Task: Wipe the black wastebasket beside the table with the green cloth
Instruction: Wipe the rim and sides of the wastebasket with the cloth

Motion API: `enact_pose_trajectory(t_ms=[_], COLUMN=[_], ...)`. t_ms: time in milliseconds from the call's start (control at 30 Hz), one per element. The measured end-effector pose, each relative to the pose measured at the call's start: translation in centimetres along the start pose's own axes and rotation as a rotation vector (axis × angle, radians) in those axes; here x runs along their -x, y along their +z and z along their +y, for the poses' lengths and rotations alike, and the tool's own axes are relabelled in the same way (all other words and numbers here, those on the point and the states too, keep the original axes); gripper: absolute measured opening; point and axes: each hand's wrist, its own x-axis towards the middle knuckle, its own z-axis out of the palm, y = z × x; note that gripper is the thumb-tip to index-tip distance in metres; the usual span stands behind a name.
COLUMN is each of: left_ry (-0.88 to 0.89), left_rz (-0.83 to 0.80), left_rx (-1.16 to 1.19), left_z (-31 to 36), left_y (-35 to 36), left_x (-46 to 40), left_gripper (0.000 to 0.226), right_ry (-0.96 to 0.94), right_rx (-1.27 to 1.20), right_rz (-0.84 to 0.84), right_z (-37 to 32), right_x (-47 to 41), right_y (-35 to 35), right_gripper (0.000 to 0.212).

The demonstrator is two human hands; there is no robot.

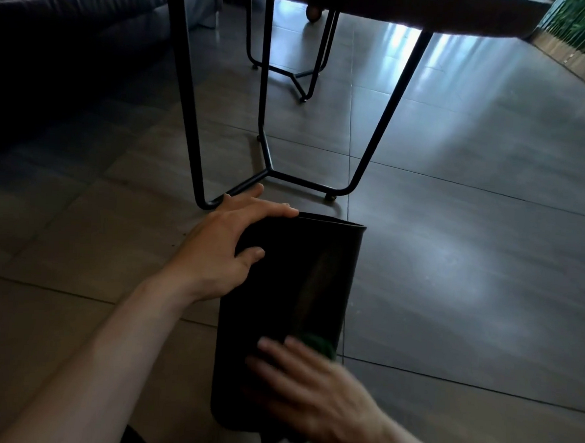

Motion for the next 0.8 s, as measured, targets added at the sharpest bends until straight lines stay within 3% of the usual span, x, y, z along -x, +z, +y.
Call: enact_pose_trajectory(t_ms=[133,200,267,333,433,500,567,733,800], left_ry=[0.017,0.031,0.034,0.035,0.044,0.056,0.060,0.080,0.076], left_rz=[-0.007,-0.011,0.003,0.002,-0.016,-0.023,-0.020,-0.018,-0.013], left_rx=[0.009,0.005,0.005,-0.006,-0.023,-0.023,-0.028,-0.037,-0.039], left_z=[-0.1,-0.2,-0.4,-0.5,-0.3,-0.2,-0.3,-0.4,-0.5], left_y=[0.0,0.0,-0.1,-0.2,-0.1,-0.1,-0.1,-0.1,-0.2], left_x=[-0.2,-0.2,-0.2,-0.2,0.0,0.1,0.0,-0.1,-0.1], left_gripper=[0.078,0.077,0.077,0.077,0.077,0.078,0.078,0.078,0.078], right_ry=[0.565,0.724,0.677,0.493,0.124,-0.015,0.079,0.631,0.689], right_rx=[-0.170,-0.172,-0.165,-0.160,-0.079,-0.008,-0.076,-0.149,-0.143], right_rz=[0.254,0.300,0.299,0.250,0.027,-0.075,-0.025,0.219,0.227], right_z=[7.4,8.8,7.5,3.9,-1.7,-2.0,0.3,8.1,7.8], right_x=[-4.6,-6.4,-6.2,-4.5,-0.4,1.2,0.4,-5.2,-5.8], right_y=[-2.7,-2.7,-2.0,-0.6,0.9,0.7,-0.5,-3.3,-3.0], right_gripper=[0.043,0.044,0.046,0.044,0.041,0.044,0.041,0.043,0.046])
